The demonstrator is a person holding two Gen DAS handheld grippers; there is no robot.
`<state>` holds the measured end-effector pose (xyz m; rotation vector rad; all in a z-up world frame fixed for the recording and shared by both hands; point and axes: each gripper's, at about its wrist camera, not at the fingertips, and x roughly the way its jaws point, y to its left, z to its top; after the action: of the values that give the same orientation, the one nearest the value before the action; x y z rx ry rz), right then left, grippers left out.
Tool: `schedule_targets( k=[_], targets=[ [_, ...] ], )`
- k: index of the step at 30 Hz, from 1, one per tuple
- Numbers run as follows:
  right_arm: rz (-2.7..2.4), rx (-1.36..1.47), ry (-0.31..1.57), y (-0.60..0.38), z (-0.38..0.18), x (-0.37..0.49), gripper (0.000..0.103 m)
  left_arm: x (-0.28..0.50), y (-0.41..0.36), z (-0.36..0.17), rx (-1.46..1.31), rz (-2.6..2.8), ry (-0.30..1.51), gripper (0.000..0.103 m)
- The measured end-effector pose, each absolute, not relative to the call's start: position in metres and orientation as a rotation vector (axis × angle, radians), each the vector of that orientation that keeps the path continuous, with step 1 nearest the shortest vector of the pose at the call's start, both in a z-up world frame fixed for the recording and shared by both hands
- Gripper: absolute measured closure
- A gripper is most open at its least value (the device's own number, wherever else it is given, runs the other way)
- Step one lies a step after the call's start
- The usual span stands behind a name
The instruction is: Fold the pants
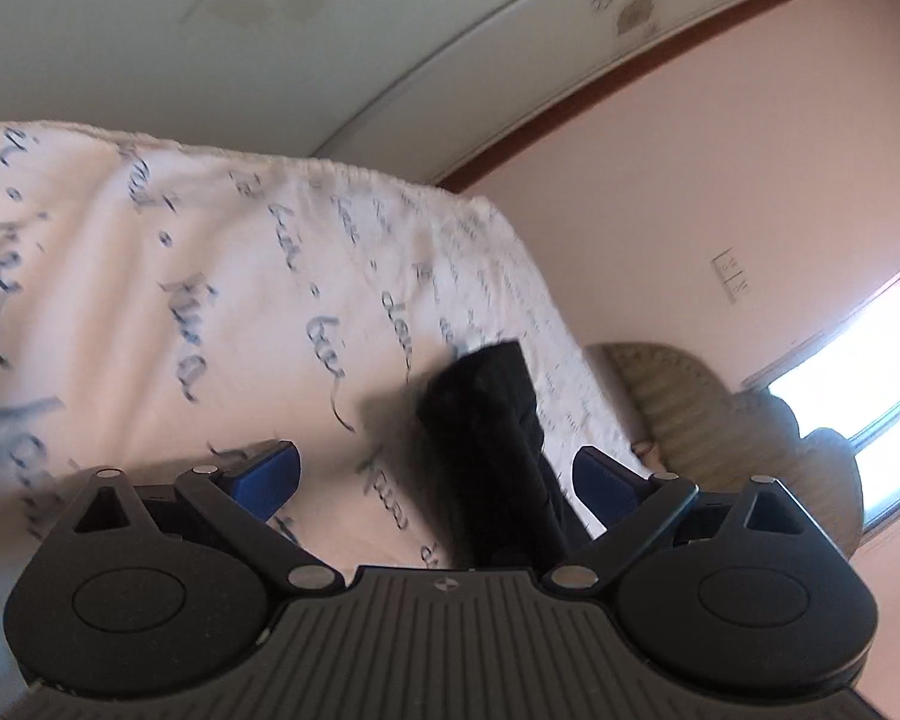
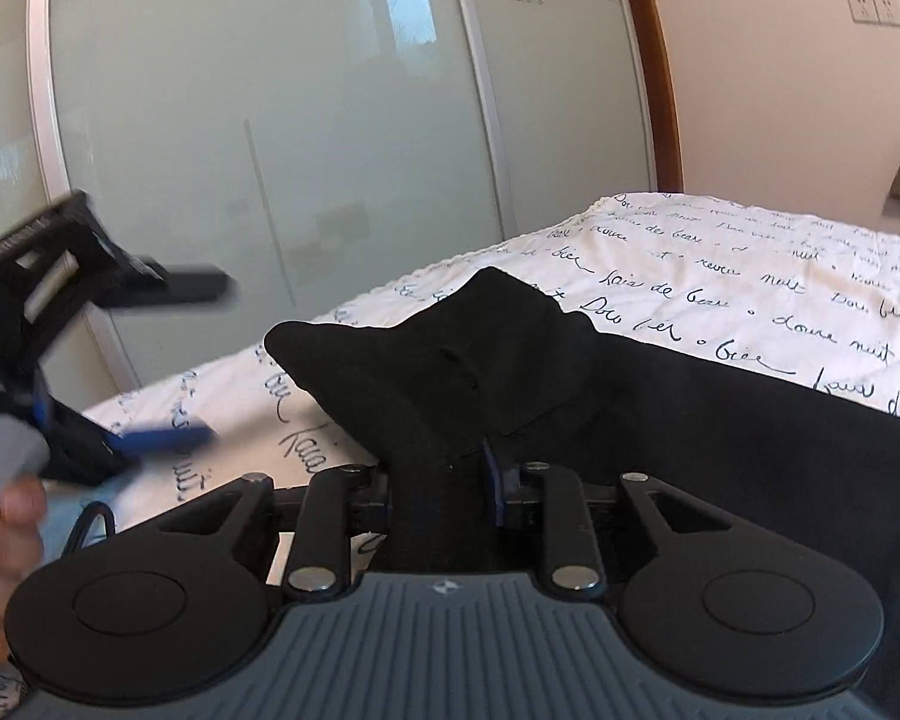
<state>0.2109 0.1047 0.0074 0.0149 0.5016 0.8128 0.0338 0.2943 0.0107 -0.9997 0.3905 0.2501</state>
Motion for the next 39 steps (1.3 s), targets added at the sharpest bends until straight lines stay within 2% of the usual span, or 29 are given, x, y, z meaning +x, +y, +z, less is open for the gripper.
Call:
schedule_targets(
  k=[7,8,9,10,11,12,14,15,17,18,20,22,25,28,29,30,34,39],
  targets=[
    [0.831,0.02,0.504,0.107,0.007,0.212,0.078,0.087,0.283,0.009,-1.05,0.154,0.465,0.007],
    [0.833,0.023,0.504,0.107,0.007,0.212,0.078,0.096,0.282,0.006,-1.036,0.179,0.484,0.012],
    [0.835,0.028,0.505,0.106,0.007,0.213,0.078,0.104,0.281,0.004,-1.015,0.209,0.494,0.033],
    [0.837,0.033,0.508,0.106,0.007,0.214,0.078,0.11,0.28,0.002,-0.994,0.224,0.5,0.046],
    [0.839,0.037,0.517,0.106,0.006,0.216,0.078,0.116,0.28,0.0,-0.975,0.231,0.518,0.068],
    [0.84,0.04,0.529,0.106,0.006,0.217,0.077,0.119,0.28,-0.003,-0.959,0.254,0.537,0.076],
    [0.855,0.051,0.552,0.105,0.005,0.219,0.069,0.118,0.278,-0.003,-0.949,0.275,0.547,0.079],
    [0.868,0.068,0.558,0.101,0.007,0.219,0.064,0.117,0.277,0.0,-0.929,0.277,0.548,0.079],
    [0.879,0.163,0.584,0.085,0.013,0.22,0.045,0.112,0.269,0.016,-0.816,0.278,0.548,0.08],
    [0.901,0.263,0.601,0.071,0.016,0.222,0.041,0.113,0.26,0.025,-0.719,0.281,0.545,0.08],
    [0.952,0.549,0.644,0.031,0.014,0.233,0.026,0.116,0.231,0.044,-0.47,0.283,0.518,0.08],
    [0.937,0.806,0.699,-0.006,0.007,0.247,0.017,0.118,0.19,0.054,-0.209,0.269,0.469,0.08],
    [0.873,1.113,0.734,-0.056,-0.014,0.263,0.012,0.121,0.128,0.056,0.025,0.101,0.47,0.081],
    [0.808,1.222,0.73,-0.083,-0.03,0.269,0.009,0.126,0.086,0.039,0.065,-0.145,0.577,0.077],
    [0.795,1.241,0.742,-0.086,-0.037,0.272,0.009,0.127,0.079,0.032,0.055,-0.2,0.61,0.074],
    [0.795,1.257,0.758,-0.087,-0.043,0.274,0.009,0.124,0.075,0.026,0.055,-0.207,0.601,0.066],
    [0.814,1.219,0.759,-0.085,-0.046,0.278,0.01,0.11,0.101,0.027,-0.088,-0.246,0.568,0.061],
    [0.809,1.073,0.812,-0.076,-0.033,0.277,0.01,0.068,0.134,0.039,-0.131,-0.342,0.45,0.044]
  ],
)
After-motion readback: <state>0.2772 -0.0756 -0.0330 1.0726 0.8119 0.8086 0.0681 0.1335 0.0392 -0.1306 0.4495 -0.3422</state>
